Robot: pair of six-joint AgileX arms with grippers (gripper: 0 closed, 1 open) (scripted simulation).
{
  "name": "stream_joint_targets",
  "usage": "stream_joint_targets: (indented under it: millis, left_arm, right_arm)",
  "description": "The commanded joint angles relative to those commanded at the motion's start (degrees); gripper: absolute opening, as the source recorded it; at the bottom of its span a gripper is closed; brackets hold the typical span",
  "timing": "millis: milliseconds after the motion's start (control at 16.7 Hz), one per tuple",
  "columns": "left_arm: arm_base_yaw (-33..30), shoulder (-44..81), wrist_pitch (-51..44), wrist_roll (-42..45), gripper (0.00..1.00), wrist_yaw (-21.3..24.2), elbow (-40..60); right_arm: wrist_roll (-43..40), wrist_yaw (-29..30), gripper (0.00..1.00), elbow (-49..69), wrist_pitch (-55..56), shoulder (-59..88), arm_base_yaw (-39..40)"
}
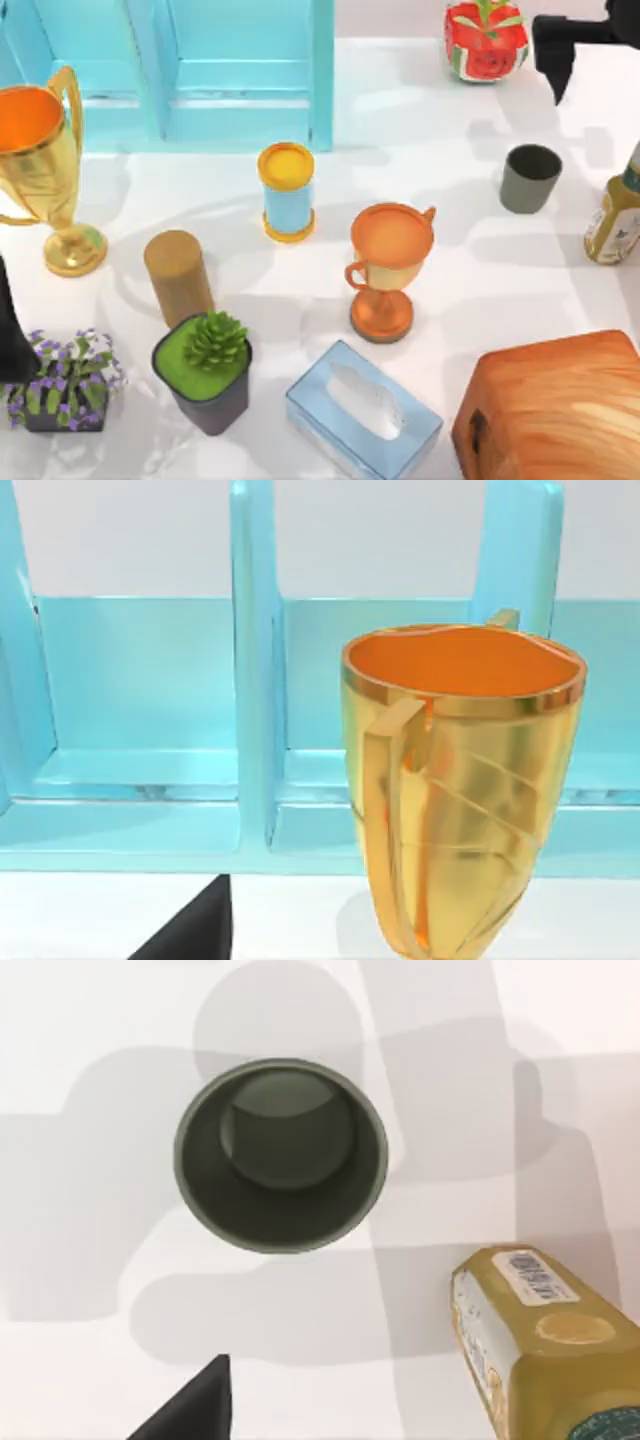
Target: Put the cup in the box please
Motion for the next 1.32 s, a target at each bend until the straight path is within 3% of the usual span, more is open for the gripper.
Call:
stream_joint_targets:
  millis: [360,840,1320]
  left_arm:
    - [0.0,0.0,0.0,0.0,1.0,0.0,0.0]
    - [0.0,0.0,0.0,0.0,1.0,0.0,0.0]
    - [0.0,0.0,0.0,0.0,1.0,0.0,0.0]
  right_arm:
    - [1.77,-1.22,1.0,12.55,-4.16,11.1,5.82]
    - [1.83,-1.36,1.0,13.41,-4.1,11.88,6.17]
    - [1.65,-1.4,1.0,-3.89,13.82,12.26,6.19]
